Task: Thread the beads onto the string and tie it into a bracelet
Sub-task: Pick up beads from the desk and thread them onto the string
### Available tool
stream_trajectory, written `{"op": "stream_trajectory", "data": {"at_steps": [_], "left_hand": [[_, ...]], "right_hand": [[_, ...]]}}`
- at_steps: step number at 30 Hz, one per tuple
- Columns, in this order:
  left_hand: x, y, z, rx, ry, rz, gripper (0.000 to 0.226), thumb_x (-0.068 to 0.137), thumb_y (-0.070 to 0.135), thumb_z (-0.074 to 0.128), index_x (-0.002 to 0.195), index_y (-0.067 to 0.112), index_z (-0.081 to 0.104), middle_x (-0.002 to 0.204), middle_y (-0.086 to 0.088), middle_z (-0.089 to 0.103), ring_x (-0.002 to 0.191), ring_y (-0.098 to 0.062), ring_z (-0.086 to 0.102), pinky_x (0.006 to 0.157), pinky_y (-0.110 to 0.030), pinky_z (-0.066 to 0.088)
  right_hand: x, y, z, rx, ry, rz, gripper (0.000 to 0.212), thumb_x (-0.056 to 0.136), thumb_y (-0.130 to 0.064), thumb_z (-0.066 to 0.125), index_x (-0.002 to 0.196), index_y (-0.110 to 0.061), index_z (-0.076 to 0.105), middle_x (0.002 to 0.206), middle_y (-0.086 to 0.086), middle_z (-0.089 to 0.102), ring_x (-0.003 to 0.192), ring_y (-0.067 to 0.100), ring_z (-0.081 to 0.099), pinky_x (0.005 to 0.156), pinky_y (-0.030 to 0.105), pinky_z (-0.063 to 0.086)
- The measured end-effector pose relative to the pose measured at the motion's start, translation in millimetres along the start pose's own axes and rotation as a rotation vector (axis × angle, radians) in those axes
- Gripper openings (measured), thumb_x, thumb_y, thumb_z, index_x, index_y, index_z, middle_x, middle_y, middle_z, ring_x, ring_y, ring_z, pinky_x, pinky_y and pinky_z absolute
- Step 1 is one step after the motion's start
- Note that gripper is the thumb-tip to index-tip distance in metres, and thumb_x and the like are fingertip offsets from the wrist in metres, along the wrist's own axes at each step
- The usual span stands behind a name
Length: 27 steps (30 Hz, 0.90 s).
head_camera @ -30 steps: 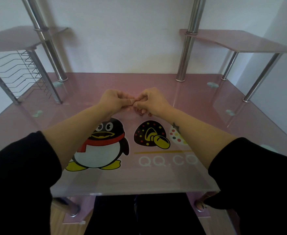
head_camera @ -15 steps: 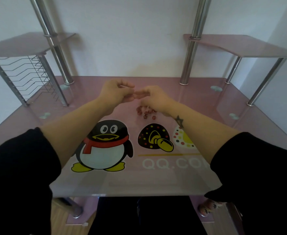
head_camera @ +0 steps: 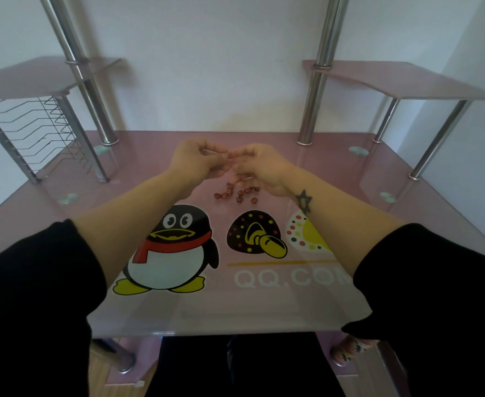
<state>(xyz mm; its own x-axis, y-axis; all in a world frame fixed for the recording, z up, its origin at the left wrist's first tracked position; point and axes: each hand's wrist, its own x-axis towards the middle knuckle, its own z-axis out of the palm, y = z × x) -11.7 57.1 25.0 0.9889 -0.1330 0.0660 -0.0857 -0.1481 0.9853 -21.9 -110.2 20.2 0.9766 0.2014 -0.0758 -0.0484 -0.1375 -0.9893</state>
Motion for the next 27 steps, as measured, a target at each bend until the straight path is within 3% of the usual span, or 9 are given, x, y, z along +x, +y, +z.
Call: {"op": "stream_trajectory", "data": {"at_steps": [3, 6, 12, 17, 21, 24, 27], "left_hand": [[-1, 3, 3, 0.117, 0.023, 0.037, 0.011, 0.083, 0.009, 0.073, 0.083, 0.018, 0.067, 0.074, 0.0, 0.069, 0.063, -0.007, 0.066, 0.053, -0.015, 0.049], [0, 4, 5, 0.175, 0.038, 0.062, 0.012, 0.082, 0.011, 0.075, 0.083, 0.02, 0.067, 0.07, 0.005, 0.066, 0.054, 0.003, 0.059, 0.047, -0.011, 0.043], [0, -3, 6, 0.222, 0.046, 0.05, 0.009, 0.084, 0.014, 0.072, 0.086, 0.019, 0.065, 0.08, 0.0, 0.066, 0.067, -0.009, 0.059, 0.056, -0.019, 0.047], [-2, -7, 7, 0.25, 0.031, 0.065, 0.013, 0.087, 0.021, 0.069, 0.081, 0.018, 0.058, 0.08, -0.001, 0.067, 0.064, -0.009, 0.062, 0.054, -0.022, 0.048], [-3, -11, 2, 0.326, 0.048, 0.089, 0.011, 0.083, 0.017, 0.074, 0.079, 0.017, 0.063, 0.072, 0.002, 0.067, 0.059, -0.006, 0.06, 0.051, -0.019, 0.048], [-5, -15, 2, 0.454, -0.075, 0.099, 0.006, 0.08, 0.014, 0.076, 0.079, 0.017, 0.071, 0.063, 0.009, 0.068, 0.055, -0.001, 0.059, 0.053, -0.018, 0.048], [-8, -19, 11, 0.656, -0.237, 0.099, 0.008, 0.078, 0.016, 0.078, 0.086, 0.018, 0.077, 0.074, 0.009, 0.072, 0.069, -0.008, 0.065, 0.068, -0.024, 0.054]], "right_hand": [[-1, -4, 3, 0.072, -0.101, 0.062, 0.03, 0.088, 0.001, 0.061, 0.117, -0.002, 0.056, 0.093, 0.017, 0.07, 0.073, 0.022, 0.07, 0.067, 0.031, 0.058], [-1, -2, 4, 0.082, -0.118, 0.095, 0.017, 0.09, -0.003, 0.061, 0.107, -0.001, 0.062, 0.084, 0.016, 0.07, 0.071, 0.02, 0.07, 0.064, 0.027, 0.057], [0, 7, -3, 0.125, 0.039, 0.1, 0.01, 0.085, -0.007, 0.069, 0.091, -0.001, 0.063, 0.081, 0.017, 0.07, 0.07, 0.023, 0.071, 0.062, 0.029, 0.058], [6, 1, -2, 0.305, 0.051, 0.033, 0.002, 0.09, -0.001, 0.059, 0.092, 0.001, 0.059, 0.088, 0.019, 0.071, 0.081, 0.028, 0.072, 0.071, 0.034, 0.06], [10, -2, 3, 0.243, 0.093, -0.012, 0.001, 0.091, -0.002, 0.059, 0.091, -0.001, 0.06, 0.086, 0.017, 0.07, 0.08, 0.026, 0.072, 0.069, 0.031, 0.059], [9, 2, 0, 0.135, 0.166, -0.032, 0.005, 0.088, -0.003, 0.064, 0.092, 0.0, 0.063, 0.082, 0.016, 0.068, 0.075, 0.023, 0.07, 0.067, 0.029, 0.059], [6, 7, -2, -0.038, 0.179, -0.024, 0.008, 0.084, -0.003, 0.069, 0.091, 0.001, 0.067, 0.074, 0.012, 0.069, 0.061, 0.016, 0.068, 0.059, 0.024, 0.058]]}}
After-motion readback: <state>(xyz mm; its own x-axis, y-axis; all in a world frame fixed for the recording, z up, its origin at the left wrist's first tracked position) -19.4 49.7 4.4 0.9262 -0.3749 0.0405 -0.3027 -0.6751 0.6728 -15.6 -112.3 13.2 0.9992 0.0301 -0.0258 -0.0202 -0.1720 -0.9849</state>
